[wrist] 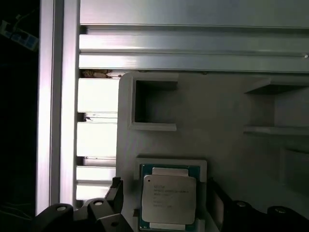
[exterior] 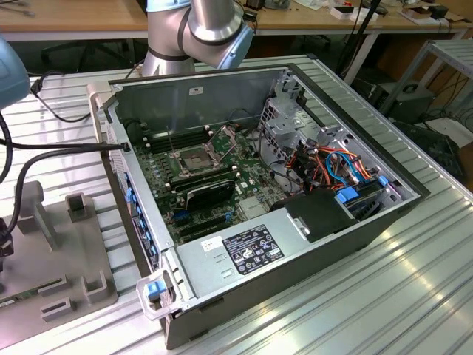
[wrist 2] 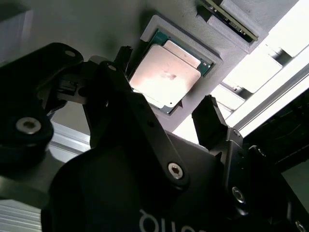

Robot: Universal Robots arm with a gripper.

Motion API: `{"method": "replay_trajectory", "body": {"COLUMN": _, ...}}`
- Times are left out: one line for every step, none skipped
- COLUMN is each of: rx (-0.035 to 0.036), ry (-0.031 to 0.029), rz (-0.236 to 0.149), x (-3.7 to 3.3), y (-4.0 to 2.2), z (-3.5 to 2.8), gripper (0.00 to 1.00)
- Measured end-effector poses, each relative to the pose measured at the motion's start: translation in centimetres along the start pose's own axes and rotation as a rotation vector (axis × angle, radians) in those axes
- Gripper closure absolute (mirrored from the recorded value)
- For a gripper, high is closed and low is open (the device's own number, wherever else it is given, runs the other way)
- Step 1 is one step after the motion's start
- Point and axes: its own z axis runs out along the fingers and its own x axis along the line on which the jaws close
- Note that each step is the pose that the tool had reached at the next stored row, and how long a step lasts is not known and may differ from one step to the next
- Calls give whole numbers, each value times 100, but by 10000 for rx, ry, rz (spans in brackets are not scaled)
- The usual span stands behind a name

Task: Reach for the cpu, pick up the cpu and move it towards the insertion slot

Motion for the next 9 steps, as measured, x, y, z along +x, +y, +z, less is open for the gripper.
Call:
{"method": "replay_trajectory", "body": {"rx": -2, "ry": -2, "rz": 57, "x": -1, "y": 0, "z": 3, "gripper": 22}}
{"method": "replay_trajectory", "body": {"rx": -8, "ry": -10, "rz": 277, "x": -3, "y": 0, "z": 7, "gripper": 22}}
{"method": "replay_trajectory", "body": {"rx": -10, "ry": -14, "rz": 330, "x": -6, "y": 0, "z": 10, "gripper": 22}}
{"method": "replay_trajectory", "body": {"rx": -7, "ry": -13, "rz": 332, "x": -6, "y": -1, "z": 9, "gripper": 22}}
{"method": "replay_trajectory", "body": {"rx": -5, "ry": -13, "rz": 333, "x": -6, "y": -5, "z": 10, "gripper": 22}}
{"method": "replay_trajectory", "body": {"rx": -5, "ry": -15, "rz": 334, "x": -7, "y": -6, "z": 12, "gripper": 22}}
{"method": "replay_trajectory", "body": {"rx": -3, "ry": -14, "rz": 334, "x": -7, "y": -7, "z": 13, "gripper": 22}}
{"method": "replay_trajectory", "body": {"rx": -2, "ry": -14, "rz": 334, "x": -7, "y": -8, "z": 15, "gripper": 22}}
{"method": "replay_trajectory", "body": {"rx": 0, "ry": -13, "rz": 334, "x": -7, "y": -9, "z": 17, "gripper": 22}}
